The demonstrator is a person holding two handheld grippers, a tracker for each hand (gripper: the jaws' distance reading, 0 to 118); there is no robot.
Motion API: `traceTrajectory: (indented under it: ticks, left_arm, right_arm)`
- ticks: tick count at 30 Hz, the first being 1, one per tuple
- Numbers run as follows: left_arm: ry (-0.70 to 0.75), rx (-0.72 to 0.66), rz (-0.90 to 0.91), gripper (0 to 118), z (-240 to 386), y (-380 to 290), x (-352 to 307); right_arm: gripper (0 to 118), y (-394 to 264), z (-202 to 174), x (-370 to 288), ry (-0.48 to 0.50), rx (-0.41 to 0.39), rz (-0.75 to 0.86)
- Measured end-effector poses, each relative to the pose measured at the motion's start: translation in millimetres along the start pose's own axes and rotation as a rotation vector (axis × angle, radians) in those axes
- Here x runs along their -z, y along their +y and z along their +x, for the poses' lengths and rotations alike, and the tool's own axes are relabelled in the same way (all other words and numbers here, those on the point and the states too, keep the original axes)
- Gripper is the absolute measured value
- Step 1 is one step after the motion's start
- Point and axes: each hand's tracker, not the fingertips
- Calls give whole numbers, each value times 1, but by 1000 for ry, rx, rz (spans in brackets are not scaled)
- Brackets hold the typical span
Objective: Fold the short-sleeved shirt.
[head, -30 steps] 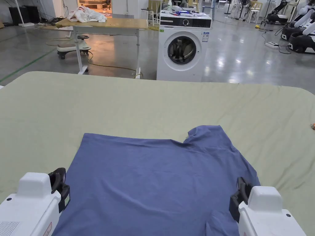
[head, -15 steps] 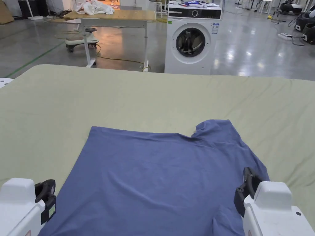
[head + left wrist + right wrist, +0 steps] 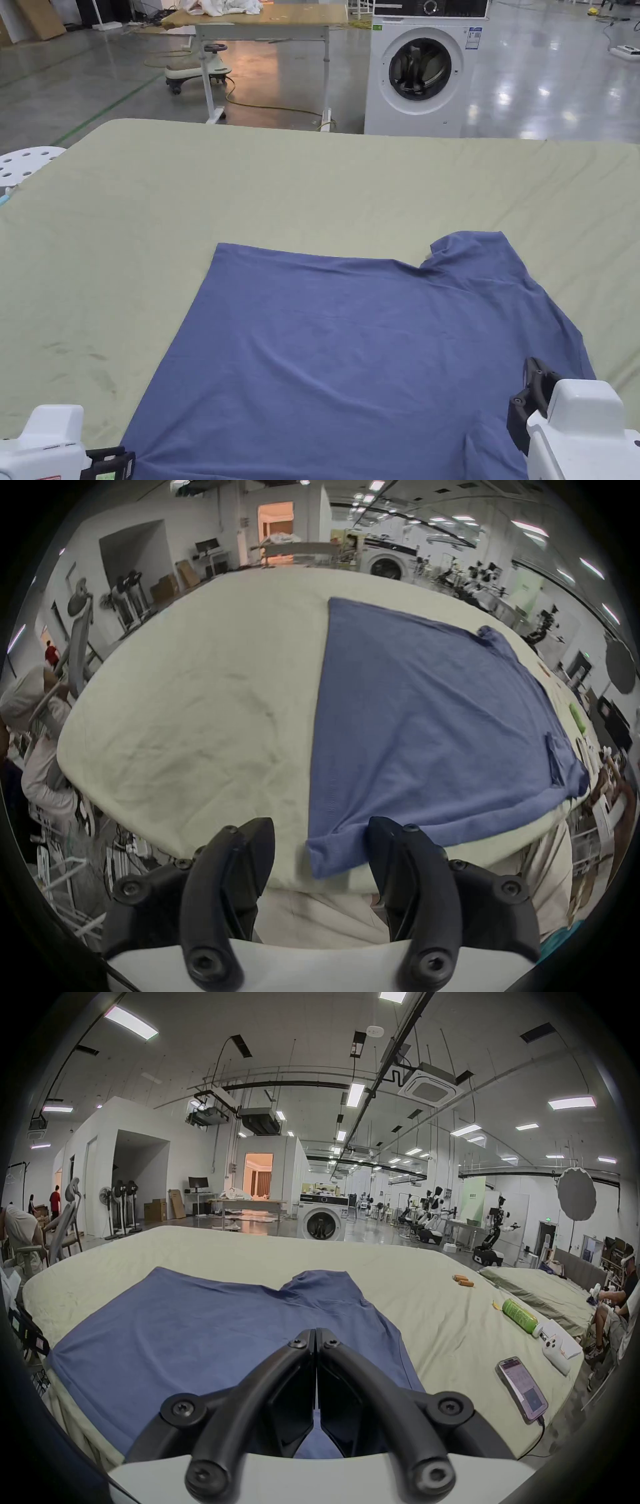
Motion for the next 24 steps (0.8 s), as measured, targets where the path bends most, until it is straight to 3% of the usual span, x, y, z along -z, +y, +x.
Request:
traceTrajectory:
  ticks: [3,5,7,11,16,22,23,24]
  left_arm:
    - [15,-2,-54,55,10,0,12]
    - [33,14,-70,40,20,-3,16]
    - [83,43,-55,39,32,-5,15]
    - [24,74,-46,3,43,-7,12]
    - [21,66,-36,1,40,-8,2]
    - [6,53,-4,1,32,-11,-6]
    - [4,48,-1,1,32,-12,-8]
    - [1,47,1,1,32,-12,-8]
  right_arm:
    - [0,-5,2,0,0,-4,-16]
    - [0,-7,4,0,-4,-6,-27]
    - [0,-10,7,-1,-9,-4,-33]
    - [0,-14,19,-5,-28,9,-47]
    - [0,-18,50,-12,-64,24,-93]
    - [2,-35,97,-15,-67,46,-265]
    - [13,-38,102,-15,-61,38,-318]
    - [32,-41,105,-16,-58,41,-351]
